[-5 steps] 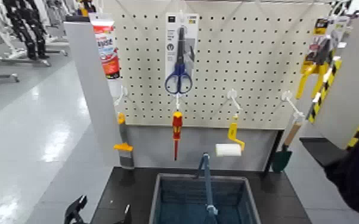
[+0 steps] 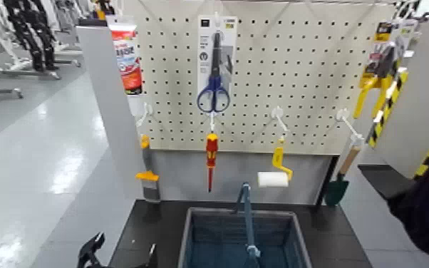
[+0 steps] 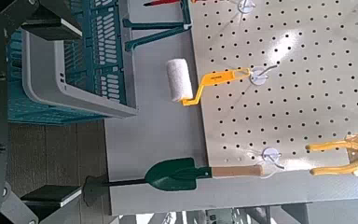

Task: Put the red glue tube into the crate.

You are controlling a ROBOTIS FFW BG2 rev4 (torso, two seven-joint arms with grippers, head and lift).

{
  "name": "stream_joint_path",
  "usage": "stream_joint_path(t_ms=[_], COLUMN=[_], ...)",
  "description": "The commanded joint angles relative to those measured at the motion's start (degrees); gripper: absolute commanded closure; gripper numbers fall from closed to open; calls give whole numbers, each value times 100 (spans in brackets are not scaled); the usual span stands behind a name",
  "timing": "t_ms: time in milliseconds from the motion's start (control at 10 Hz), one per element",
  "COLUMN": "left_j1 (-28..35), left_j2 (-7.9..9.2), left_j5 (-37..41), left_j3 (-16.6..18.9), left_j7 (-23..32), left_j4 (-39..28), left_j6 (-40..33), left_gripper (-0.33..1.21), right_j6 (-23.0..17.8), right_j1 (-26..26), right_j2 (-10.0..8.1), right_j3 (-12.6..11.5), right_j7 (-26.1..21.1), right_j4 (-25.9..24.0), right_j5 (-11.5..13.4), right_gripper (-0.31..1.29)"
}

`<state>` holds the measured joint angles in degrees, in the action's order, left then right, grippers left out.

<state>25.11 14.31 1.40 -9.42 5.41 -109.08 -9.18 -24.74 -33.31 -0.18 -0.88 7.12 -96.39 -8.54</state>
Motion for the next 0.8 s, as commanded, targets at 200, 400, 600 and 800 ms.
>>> stream_joint_path(t_ms=[200,400,600,800], left_j1=[-138,-393,-850,-1351], left_j2=[1,-16,-78,-148], left_j5=[44,299,519,730], left_j3=[177,344,634,977], left_j7=[-181,-418,-1157,-1781], left_j4=[-79,-369,-650,-914], left_j6=[197,777,1542,2403], left_gripper=[11,13,13,11], right_j6=[39,65,101,127], right_j1=[-9,-9,-9,0], right_j2=[729,729,721,721], right_j3=[0,9,18,27], right_j7=[0,0,0,0], right_j4=[-3,-12,-29,-38], right_j5=[1,1,1,1], right_gripper=[13,13,13,13])
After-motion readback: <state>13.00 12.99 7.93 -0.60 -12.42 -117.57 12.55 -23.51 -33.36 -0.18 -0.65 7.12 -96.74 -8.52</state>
